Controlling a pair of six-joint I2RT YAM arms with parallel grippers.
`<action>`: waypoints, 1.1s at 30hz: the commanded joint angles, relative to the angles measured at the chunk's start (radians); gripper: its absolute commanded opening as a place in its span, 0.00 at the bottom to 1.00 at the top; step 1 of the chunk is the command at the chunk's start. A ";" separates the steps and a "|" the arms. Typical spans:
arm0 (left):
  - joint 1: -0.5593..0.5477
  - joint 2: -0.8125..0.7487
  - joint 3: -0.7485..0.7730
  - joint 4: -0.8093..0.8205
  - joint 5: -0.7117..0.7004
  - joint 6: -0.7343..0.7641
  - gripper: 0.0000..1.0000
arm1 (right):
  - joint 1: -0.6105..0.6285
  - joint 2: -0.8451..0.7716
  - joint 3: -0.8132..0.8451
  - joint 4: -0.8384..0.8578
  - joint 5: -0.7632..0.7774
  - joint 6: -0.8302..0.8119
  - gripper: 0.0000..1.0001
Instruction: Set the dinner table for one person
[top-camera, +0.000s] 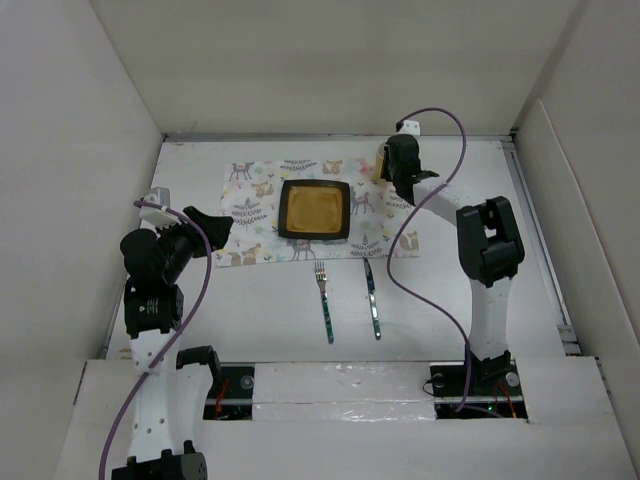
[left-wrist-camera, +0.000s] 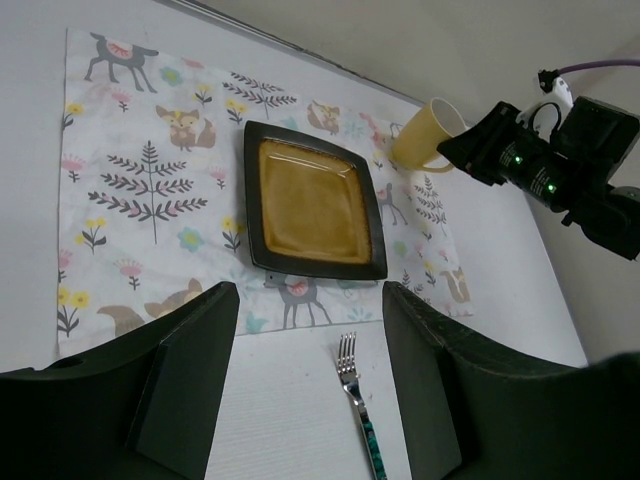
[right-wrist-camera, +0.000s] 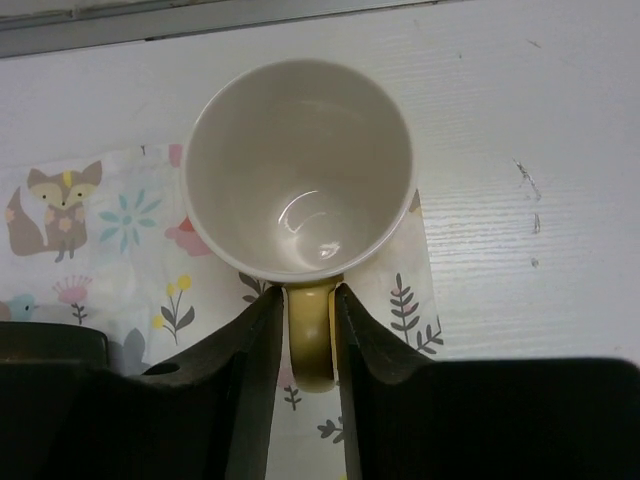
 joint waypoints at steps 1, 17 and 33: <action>0.005 -0.014 -0.005 0.052 0.017 0.002 0.56 | 0.005 -0.062 0.014 0.080 0.038 0.005 0.36; 0.005 -0.032 -0.007 0.059 0.026 0.001 0.54 | 0.053 -0.480 -0.211 -0.030 0.017 0.093 0.49; 0.005 -0.032 -0.016 0.089 0.086 -0.013 0.12 | 0.588 -0.905 -0.981 -0.245 0.026 0.373 0.56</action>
